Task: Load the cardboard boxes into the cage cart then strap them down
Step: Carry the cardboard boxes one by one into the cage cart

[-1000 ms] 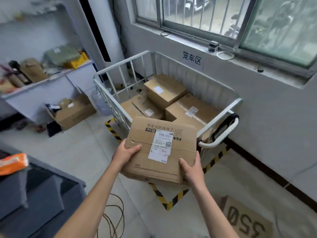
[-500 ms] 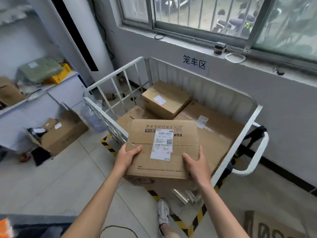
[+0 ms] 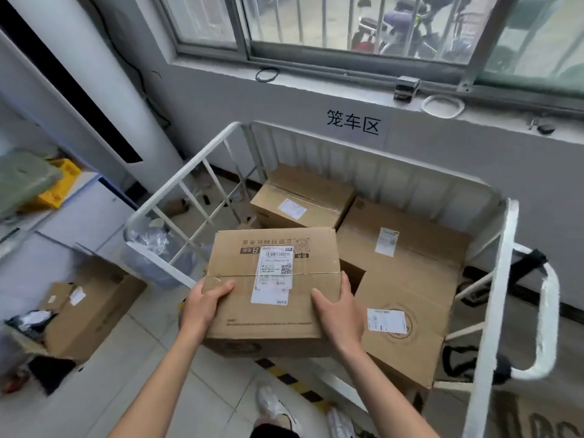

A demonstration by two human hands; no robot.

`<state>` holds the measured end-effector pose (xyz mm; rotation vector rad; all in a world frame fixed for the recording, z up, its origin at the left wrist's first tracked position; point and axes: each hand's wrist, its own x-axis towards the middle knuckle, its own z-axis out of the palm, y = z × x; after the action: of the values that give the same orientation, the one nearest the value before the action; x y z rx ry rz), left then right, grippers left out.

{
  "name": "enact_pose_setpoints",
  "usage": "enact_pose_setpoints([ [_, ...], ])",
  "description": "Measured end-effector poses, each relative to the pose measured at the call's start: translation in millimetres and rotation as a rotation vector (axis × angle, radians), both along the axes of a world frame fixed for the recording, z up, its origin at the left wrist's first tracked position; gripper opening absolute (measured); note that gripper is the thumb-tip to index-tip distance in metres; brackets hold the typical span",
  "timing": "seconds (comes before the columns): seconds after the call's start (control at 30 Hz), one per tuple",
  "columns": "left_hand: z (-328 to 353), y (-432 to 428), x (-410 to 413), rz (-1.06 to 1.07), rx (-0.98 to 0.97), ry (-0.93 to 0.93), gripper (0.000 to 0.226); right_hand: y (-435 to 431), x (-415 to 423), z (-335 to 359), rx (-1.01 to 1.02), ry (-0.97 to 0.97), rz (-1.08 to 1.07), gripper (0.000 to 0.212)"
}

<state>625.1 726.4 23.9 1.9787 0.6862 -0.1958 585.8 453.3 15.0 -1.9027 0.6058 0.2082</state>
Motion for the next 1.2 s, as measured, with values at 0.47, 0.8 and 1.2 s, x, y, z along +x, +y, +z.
enact_pose_setpoints([
  [0.47,-141,83,285,-0.515,-0.072,0.293,0.040,117,178,-145,0.320,0.221,-0.416,0.066],
  [0.8,-313,125,336,-0.571,-0.104,0.513,0.044,172,201,-315,0.354,0.382,-0.511,0.054],
  [1.2,-414,70,396,-0.622,-0.084,0.379,0.075,104,276,-380,0.215,0.346,-0.449,0.089],
])
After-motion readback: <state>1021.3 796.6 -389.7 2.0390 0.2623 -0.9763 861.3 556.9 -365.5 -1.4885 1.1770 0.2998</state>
